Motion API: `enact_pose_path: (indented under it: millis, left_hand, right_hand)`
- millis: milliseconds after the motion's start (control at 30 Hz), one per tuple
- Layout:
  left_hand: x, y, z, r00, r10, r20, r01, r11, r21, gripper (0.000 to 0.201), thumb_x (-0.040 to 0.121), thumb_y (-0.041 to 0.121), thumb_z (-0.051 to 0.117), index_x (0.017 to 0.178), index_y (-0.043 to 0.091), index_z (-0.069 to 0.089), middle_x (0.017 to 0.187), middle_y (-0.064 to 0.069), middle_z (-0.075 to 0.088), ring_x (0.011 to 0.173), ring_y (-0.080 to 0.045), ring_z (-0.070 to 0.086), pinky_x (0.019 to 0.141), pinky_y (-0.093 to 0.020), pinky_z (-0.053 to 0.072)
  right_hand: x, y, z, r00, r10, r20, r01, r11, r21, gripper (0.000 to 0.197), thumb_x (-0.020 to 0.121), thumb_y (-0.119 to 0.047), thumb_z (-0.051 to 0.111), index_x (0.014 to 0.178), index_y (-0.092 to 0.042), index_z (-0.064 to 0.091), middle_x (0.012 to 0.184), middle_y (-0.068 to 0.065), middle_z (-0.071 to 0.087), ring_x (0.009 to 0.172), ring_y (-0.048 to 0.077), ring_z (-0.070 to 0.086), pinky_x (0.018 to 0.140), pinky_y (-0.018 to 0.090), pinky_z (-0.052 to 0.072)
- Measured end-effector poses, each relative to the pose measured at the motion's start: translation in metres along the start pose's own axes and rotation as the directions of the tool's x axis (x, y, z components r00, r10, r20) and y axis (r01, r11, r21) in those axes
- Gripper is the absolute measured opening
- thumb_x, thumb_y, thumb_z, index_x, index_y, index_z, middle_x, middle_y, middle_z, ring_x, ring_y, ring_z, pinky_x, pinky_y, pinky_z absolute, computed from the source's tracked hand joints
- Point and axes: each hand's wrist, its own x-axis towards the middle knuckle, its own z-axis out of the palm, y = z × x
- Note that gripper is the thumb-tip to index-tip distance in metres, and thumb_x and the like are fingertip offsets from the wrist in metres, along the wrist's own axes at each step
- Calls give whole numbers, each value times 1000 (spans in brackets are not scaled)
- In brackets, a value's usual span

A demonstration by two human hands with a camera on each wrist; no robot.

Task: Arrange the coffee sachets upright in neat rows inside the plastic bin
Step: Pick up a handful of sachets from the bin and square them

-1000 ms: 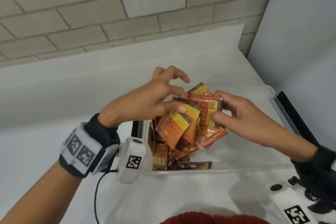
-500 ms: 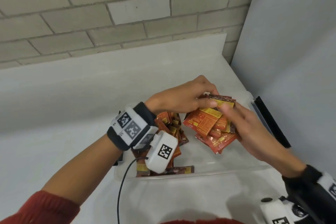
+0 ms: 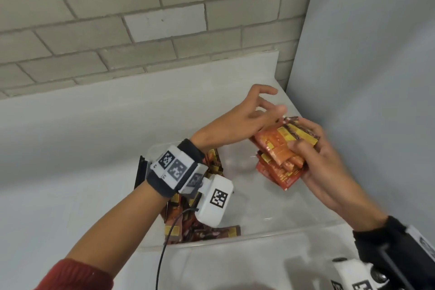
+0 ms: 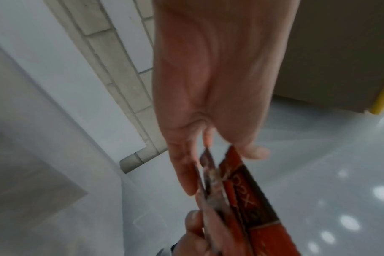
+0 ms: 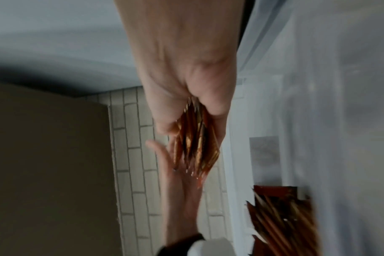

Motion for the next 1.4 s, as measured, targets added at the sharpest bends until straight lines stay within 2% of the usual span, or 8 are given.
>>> enact_pose_path:
  millis: [167, 333, 533, 867, 967, 1067, 1167, 1400]
  left_hand:
    - [-8, -11, -2, 987, 159, 30, -151, 972, -181, 111, 60, 67, 72, 145, 38, 6, 150, -5, 29, 133, -16, 42, 108, -41, 41]
    - [-10, -7, 30, 951, 303, 58, -297, 950, -97, 149, 52, 7, 91, 146, 32, -21, 160, -6, 7, 145, -13, 21, 119, -41, 23]
    - [-4, 0, 33, 916, 360, -175, -400, 852, -338, 127, 58, -24, 76, 145, 29, -1, 143, -27, 37, 125, -34, 51, 106, -45, 43]
    - [1, -18, 38, 999, 36, -17, -38, 739, -673, 75, 83, 11, 70, 146, 9, 30, 119, -6, 64, 114, -21, 61, 92, -35, 52]
    - [1, -28, 40, 1000, 18, -6, -18, 710, -704, 68, 92, 1, 53, 148, 29, 27, 126, -11, 59, 117, -30, 58, 94, -54, 50]
    - [0, -32, 38, 1000, 18, 16, -1, 666, -746, 65, 92, 1, 55, 145, 32, 32, 129, -16, 57, 116, -41, 57, 90, -68, 45]
    - [0, -33, 37, 998, 19, 53, 28, 644, -765, 60, 93, -5, 50, 141, 31, 39, 132, -16, 56, 116, -43, 57, 85, -65, 49]
    - [0, -37, 27, 996, 15, 84, 55, 637, -769, 71, 87, -17, 48, 139, 32, 39, 126, -10, 61, 113, -37, 61, 82, -58, 54]
  right_hand:
    - [15, -23, -9, 996, -27, -84, 49, 962, 270, 42, 93, -9, 51, 134, -13, 45, 126, 15, 63, 116, 34, 61, 92, 50, 51]
    - [15, -38, 10, 996, -81, 37, 62, 930, 361, 51, 92, -14, 52, 141, -4, 42, 130, 18, 60, 119, 30, 60, 87, 39, 56]
    - [10, -27, 25, 992, -51, 118, 5, 933, 361, 61, 88, -17, 59, 141, 2, 35, 125, 18, 63, 112, 26, 65, 81, 32, 57]
    - [12, -2, 11, 994, -98, 52, 87, 981, 175, 66, 79, -13, 63, 139, -10, 35, 117, 9, 69, 114, 21, 63, 99, 36, 50]
    - [11, 3, 6, 992, -122, 38, 123, 992, -40, 45, 92, -10, 54, 132, -22, 40, 109, -3, 72, 108, 11, 65, 93, 29, 47]
    - [13, 5, -1, 992, -126, 10, 124, 957, -263, 30, 93, -41, 53, 123, -36, 47, 117, -11, 65, 108, 2, 62, 88, 25, 44]
    - [16, 9, -8, 976, -202, -76, 147, 879, -453, 59, 71, -74, 57, 118, -41, 49, 129, -5, 41, 121, 7, 50, 84, 22, 50]
    - [19, 11, -13, 931, -364, 12, 342, 864, -369, 40, 87, -31, 62, 125, -22, 52, 116, -9, 65, 105, 3, 63, 79, 17, 50]
